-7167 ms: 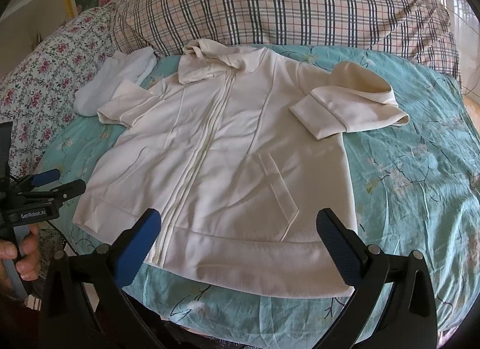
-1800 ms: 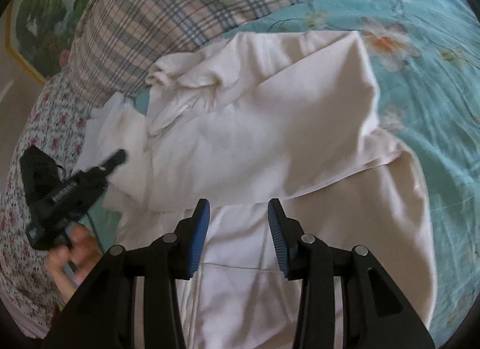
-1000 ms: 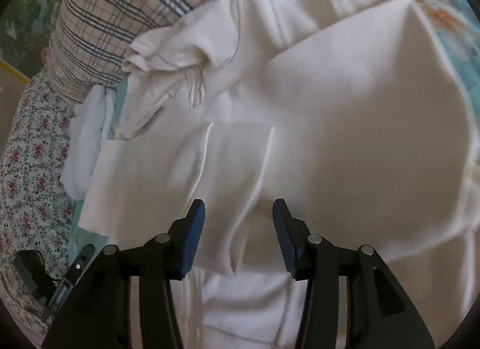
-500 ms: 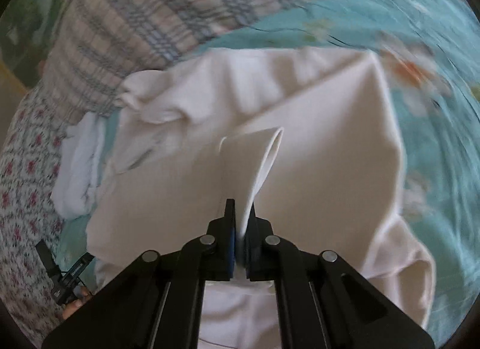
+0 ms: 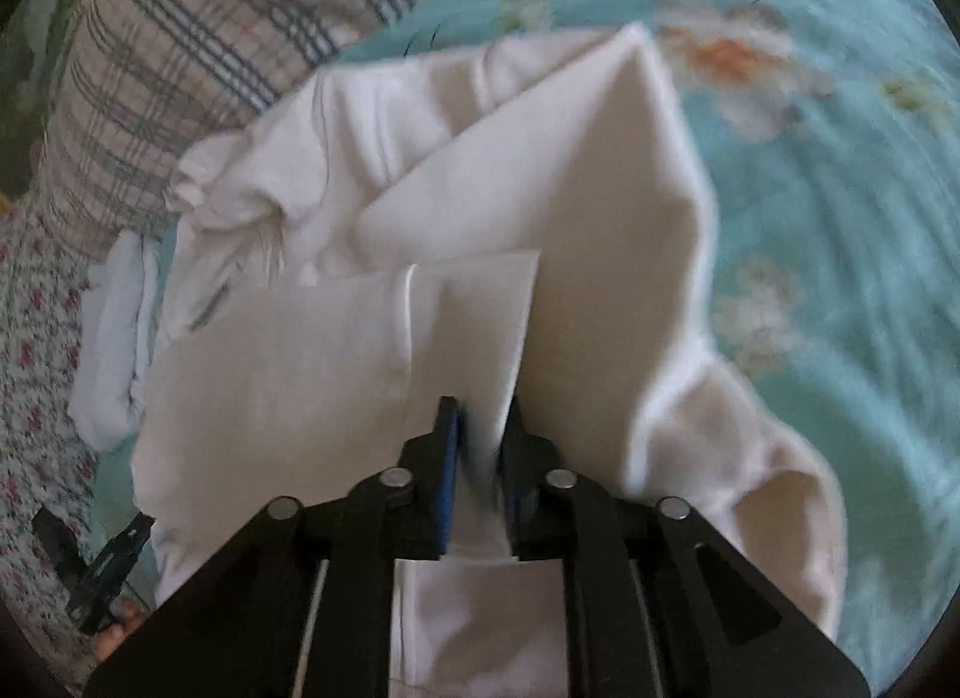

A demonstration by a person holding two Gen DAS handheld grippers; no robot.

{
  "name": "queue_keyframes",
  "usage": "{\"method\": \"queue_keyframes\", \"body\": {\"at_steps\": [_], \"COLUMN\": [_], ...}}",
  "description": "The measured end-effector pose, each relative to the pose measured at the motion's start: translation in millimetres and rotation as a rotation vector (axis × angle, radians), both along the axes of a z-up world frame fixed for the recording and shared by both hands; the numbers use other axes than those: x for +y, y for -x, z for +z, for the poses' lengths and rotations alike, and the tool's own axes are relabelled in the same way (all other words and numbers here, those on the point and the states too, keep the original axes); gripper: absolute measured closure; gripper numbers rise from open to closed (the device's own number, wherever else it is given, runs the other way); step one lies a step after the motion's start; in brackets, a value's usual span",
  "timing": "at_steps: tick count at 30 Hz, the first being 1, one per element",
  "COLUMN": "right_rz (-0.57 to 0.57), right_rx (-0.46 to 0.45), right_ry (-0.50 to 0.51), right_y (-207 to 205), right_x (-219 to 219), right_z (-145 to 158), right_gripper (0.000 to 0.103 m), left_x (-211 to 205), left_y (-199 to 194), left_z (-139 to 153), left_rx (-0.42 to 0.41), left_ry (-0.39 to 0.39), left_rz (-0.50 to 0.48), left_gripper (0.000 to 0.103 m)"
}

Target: Fold large clothes

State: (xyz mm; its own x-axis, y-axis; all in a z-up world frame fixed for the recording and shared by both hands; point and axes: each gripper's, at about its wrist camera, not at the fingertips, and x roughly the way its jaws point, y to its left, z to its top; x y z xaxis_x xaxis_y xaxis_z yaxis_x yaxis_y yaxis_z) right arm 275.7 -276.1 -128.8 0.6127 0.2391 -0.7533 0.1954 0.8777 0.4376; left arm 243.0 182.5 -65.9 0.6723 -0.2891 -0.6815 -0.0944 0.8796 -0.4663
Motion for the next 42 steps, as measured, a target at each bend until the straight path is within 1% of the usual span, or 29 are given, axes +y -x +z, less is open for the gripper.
{"method": "queue_keyframes", "body": {"at_steps": [1, 3, 4, 6, 8, 9, 11, 12, 13, 14, 15, 16, 17, 18, 19, 20, 23, 24, 26, 28, 30, 32, 33, 35, 36, 37, 38, 40, 42], "right_rz": [-0.014, -0.016, 0.003, 0.043, 0.083, 0.104, 0.129, 0.136, 0.145, 0.154, 0.158, 0.163, 0.166, 0.17, 0.174, 0.18, 0.196, 0.201, 0.205, 0.217, 0.234, 0.252, 0.262, 0.256, 0.24, 0.218, 0.202, 0.175, 0.163], "right_rx": [-0.02, -0.056, -0.064, -0.057, -0.045, -0.039, -0.029, -0.017, -0.011, -0.003, 0.001, 0.002, -0.002, -0.01, -0.021, -0.025, -0.015, -0.009, -0.006, -0.018, -0.042, -0.057, -0.056, -0.034, -0.019, 0.0, 0.01, 0.011, 0.013], "right_ry": [0.013, 0.01, -0.002, -0.01, -0.001, 0.001, 0.005, 0.008, 0.012, 0.017, 0.025, 0.034, 0.041, 0.047, 0.049, 0.047, 0.052, 0.051, 0.054, 0.049, 0.045, 0.053, 0.051, 0.052, 0.061, 0.072, 0.067, 0.023, 0.027], "right_y": [5.2, 10.4, 9.5, 3.9, -0.4, -1.9, -3.7, -3.8, -3.8, -5.0, -5.8, -7.7, -11.0, -12.2, -13.8, -16.4, -22.5, -23.6, -22.9, -18.6, -14.2, -11.7, -11.6, -13.6, -14.7, -15.7, -15.6, -13.0, -10.6], "right_x": [-3.0, -3.9, -0.2, 11.2, 25.3, 31.5, 40.5, 42.6, 44.4, 45.7, 46.3, 48.6, 51.8, 52.8, 54.2, 55.8, 62.2, 63.8, 64.9, 64.3, 65.6, 68.3, 69.4, 68.2, 65.6, 61.2, 55.8, 43.6, 38.2], "right_z": [5.9, 14.0, 15.3, 14.2, 10.9, 8.9, 5.3, 3.0, 0.6, -2.0, -3.9, -4.8, -4.5, -3.7, -2.3, -1.8, -7.0, -9.3, -8.8, -3.0, 3.5, 6.4, 5.2, -2.0, -6.5, -11.5, -15.2, -18.0, -14.4], "right_gripper": [0.087, 0.087, 0.087, 0.087, 0.087, 0.087, 0.087, 0.087, 0.087, 0.087, 0.087, 0.087, 0.087, 0.087, 0.087, 0.087, 0.087, 0.087, 0.087, 0.087, 0.087, 0.087, 0.087, 0.087, 0.087, 0.087, 0.087, 0.087, 0.087], "left_x": [6.7, 13.4, 15.6, 14.8, 7.8, 4.5, -1.4, -4.6, -6.7, -8.0, -8.6, -12.8, -19.9, -25.0, -32.8, -37.2, -42.6, -36.4, -25.1, -17.3, -20.9, -33.7, -41.0, -54.8, -56.2, -54.7, -46.0, -34.4, -31.2], "left_y": [-7.9, -31.0, -53.8, -85.0, -116.8, -127.0, -138.2, -142.1, -144.5, -146.4, -147.0, -145.9, -145.1, -142.5, -142.4, -145.2, -149.8, -145.7, -130.5, -111.4, -88.0, -70.8, -65.5, -62.2, -64.6, -67.7, -66.7, -63.3, -62.1], "left_z": [7.5, 8.5, 1.3, -13.4, -33.8, -42.6, -47.8, -45.7, -45.0, -43.5, -39.0, -29.5, -18.4, -11.1, -8.6, -13.1, -35.8, -38.2, -29.4, -16.1, -1.3, 4.0, 2.1, -12.9, -23.0, -36.7, -48.8, -51.7, -47.6], "left_rx": [-0.001, 0.031, 0.072, 0.129, 0.208, 0.233, 0.221, 0.199, 0.186, 0.168, 0.13, 0.07, 0.005, -0.036, -0.052, -0.037, 0.044, 0.063, 0.068, 0.045, -0.004, -0.032, -0.026, 0.018, 0.05, 0.099, 0.121, 0.103, 0.102], "left_ry": [0.03, 0.082, 0.129, 0.135, 0.136, 0.147, 0.119, 0.09, 0.08, 0.07, 0.035, -0.034, -0.118, -0.195, -0.293, -0.349, -0.462, -0.451, -0.381, -0.309, -0.215, -0.149, -0.14, -0.187, -0.221, -0.245, -0.214, -0.135, -0.12], "left_rz": [-0.008, -0.034, -0.063, -0.071, -0.102, -0.121, -0.127, -0.138, -0.149, -0.149, -0.135, -0.128, -0.133, -0.14, -0.144, -0.151, -0.145, -0.133, -0.083, -0.057, -0.092, -0.162, -0.198, -0.229, -0.219, -0.204, -0.195, -0.181, -0.172], "left_gripper": [0.032, 0.026, 0.026, 0.027, 0.032, 0.036, 0.045, 0.068, 0.1, 0.1, 0.101, 0.101, 0.101, 0.101, 0.101, 0.101, 0.098, 0.097, 0.094, 0.094, 0.094, 0.093, 0.089, 0.088, 0.088, 0.095, 0.098, 0.099, 0.1]}}
